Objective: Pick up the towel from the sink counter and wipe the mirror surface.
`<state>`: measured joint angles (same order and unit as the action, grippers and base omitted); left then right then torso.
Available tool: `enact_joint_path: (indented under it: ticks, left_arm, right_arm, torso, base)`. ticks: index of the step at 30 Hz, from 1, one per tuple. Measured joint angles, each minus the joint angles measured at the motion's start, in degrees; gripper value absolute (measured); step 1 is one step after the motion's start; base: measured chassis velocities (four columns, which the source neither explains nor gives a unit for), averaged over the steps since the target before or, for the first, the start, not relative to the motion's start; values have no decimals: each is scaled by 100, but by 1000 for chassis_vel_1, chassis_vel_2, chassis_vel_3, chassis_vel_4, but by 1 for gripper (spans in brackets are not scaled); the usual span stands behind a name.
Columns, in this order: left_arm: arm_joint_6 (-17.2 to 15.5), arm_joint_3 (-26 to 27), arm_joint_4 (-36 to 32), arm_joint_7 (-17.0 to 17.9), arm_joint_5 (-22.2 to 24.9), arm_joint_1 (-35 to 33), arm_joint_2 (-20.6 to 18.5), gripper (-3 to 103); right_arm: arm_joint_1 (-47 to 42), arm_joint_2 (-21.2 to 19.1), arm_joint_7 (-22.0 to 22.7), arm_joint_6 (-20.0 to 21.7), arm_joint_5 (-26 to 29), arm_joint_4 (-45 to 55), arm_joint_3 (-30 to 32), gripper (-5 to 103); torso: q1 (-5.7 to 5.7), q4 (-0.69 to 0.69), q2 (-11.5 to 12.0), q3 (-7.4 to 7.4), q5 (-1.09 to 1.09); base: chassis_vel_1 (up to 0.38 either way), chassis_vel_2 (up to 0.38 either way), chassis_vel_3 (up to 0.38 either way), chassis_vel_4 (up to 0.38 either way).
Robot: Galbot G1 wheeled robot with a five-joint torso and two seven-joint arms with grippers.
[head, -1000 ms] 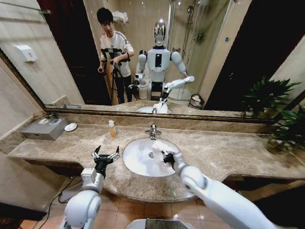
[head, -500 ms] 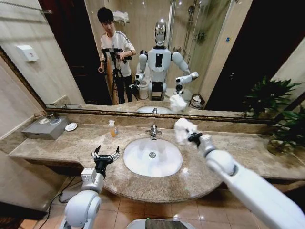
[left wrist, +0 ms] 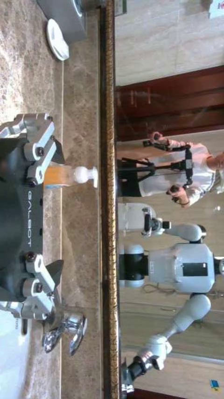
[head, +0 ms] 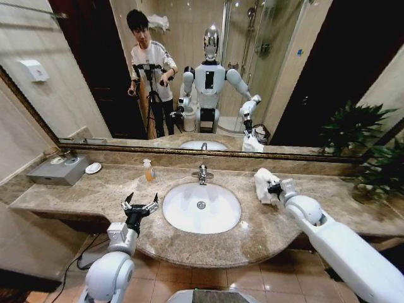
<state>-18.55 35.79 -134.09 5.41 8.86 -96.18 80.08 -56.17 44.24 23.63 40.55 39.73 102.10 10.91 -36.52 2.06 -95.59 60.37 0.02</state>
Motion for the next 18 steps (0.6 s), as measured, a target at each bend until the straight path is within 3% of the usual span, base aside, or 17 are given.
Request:
enact_joint_path:
  ticks: [12, 18]
  left_arm:
    - [0, 0, 0, 0, 0, 0, 0, 100]
    - [0, 0, 0, 0, 0, 0, 0, 100]
  right_arm:
    - [-86, 257, 91, 140, 360, 84, 106, 5]
    - [-261, 219, 120, 141, 368, 346, 361, 13]
  torso:
    - [0, 0, 0, 0, -3]
    - [0, 0, 0, 0, -2]
  base:
    - [0, 0, 0, 0]
    - [0, 0, 0, 0]
